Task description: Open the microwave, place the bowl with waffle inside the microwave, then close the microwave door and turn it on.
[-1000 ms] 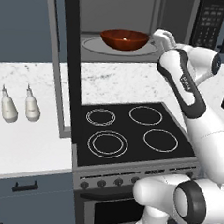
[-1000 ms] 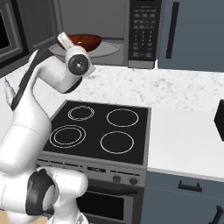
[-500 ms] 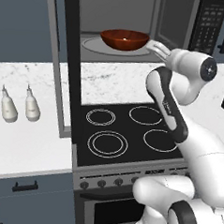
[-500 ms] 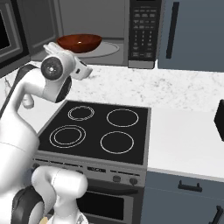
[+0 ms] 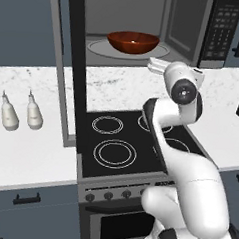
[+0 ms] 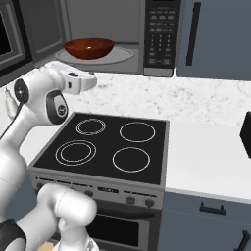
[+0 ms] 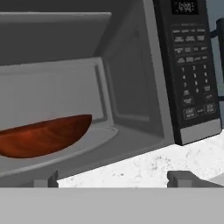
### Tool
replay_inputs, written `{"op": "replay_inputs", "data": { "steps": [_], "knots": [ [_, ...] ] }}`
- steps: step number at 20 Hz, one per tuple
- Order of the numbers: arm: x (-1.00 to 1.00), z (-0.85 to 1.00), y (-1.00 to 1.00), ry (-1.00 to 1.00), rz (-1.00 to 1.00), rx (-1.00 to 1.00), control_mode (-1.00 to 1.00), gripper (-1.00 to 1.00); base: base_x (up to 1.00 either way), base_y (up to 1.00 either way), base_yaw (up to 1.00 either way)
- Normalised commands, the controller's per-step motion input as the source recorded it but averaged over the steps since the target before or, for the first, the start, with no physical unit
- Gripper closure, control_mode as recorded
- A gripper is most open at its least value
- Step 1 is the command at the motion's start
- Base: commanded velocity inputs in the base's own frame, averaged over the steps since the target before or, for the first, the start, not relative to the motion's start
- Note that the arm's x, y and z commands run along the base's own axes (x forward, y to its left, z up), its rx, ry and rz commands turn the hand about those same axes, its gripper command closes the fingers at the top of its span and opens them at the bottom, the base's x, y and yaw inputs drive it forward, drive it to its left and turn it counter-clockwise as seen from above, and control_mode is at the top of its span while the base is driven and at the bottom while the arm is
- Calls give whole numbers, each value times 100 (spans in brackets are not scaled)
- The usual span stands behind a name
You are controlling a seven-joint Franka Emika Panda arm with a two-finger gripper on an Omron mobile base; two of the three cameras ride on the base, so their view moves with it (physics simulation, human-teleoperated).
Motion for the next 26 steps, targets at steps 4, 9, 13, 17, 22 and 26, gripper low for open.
{"op": "replay_inputs", "data": {
  "steps": [4, 9, 13, 17, 22, 26],
  "knots": [
    [-20, -12, 0, -11, -31, -39, -100, -100, 0, 0, 0],
    [-30, -30, 1, -17, -19, -34, -100, -100, 0, 0, 0],
    [-54, -24, 6, -15, 0, -26, -100, -100, 0, 0, 0],
    [-60, -27, 27, -8, -5, -18, -100, -100, 0, 0, 0],
    [-44, -15, 48, -9, -15, -10, -100, -100, 0, 0, 0],
    [-49, -9, 55, -14, -14, -4, -100, -100, 0, 0, 0]
  ]
}}
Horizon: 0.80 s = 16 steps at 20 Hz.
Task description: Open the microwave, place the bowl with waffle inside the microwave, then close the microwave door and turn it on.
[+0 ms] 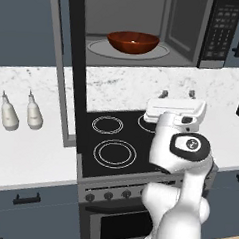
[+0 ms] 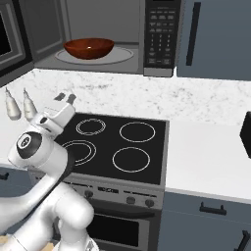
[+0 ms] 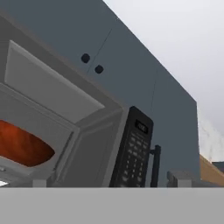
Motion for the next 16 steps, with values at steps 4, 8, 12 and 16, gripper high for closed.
{"op": "replay_inputs", "data": {
  "steps": [4, 8, 12, 16],
  "knots": [
    [-79, -1, 79, -19, -12, 0, -100, -100, 0, 0, 0],
    [-78, -2, 100, -8, -13, 0, -100, -100, 0, 0, 0],
    [-41, -24, 100, -3, -19, 0, -100, -100, 0, 0, 0],
    [-36, -33, 100, -5, -23, 0, -100, -100, 0, 0, 0]
  ]
}}
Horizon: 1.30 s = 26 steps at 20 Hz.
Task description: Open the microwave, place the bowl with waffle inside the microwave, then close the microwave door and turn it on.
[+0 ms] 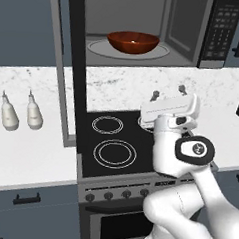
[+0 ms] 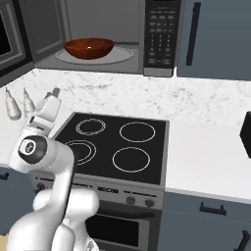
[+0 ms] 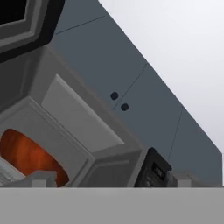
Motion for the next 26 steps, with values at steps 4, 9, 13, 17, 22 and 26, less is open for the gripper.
{"op": "replay_inputs", "data": {
  "steps": [4, 9, 13, 17, 22, 26],
  "knots": [
    [-38, -31, 100, -4, -24, 0, -100, -100, 0, 0, 0],
    [-33, -27, 100, -6, -23, 0, -100, -100, 0, 0, 0],
    [-38, -6, 85, -18, -14, 2, -100, -100, 0, 0, 0],
    [-35, -4, 82, -22, -1, 5, -100, -100, 0, 0, 0],
    [-3, -17, 45, -17, 8, 17, -100, -100, 0, 0, 0],
    [0, 0, 35, -9, 19, 21, -100, -100, 0, 0, 0]
  ]
}}
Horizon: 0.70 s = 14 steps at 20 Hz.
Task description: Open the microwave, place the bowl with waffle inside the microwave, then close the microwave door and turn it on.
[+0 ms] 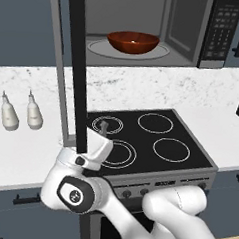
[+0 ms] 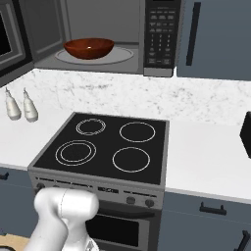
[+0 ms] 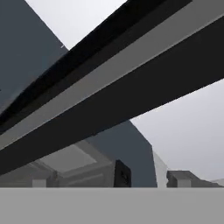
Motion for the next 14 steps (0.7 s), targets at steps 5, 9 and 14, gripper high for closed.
{"op": "replay_inputs", "data": {
  "steps": [5, 9, 14],
  "knots": [
    [0, 1, 20, -12, 18, 18, -100, -100, 0, 0, 0],
    [0, 11, 4, -20, 14, 17, -100, -100, 0, 0, 0],
    [1, 14, 0, -24, 11, 15, -100, -100, 0, 0, 0]
  ]
}}
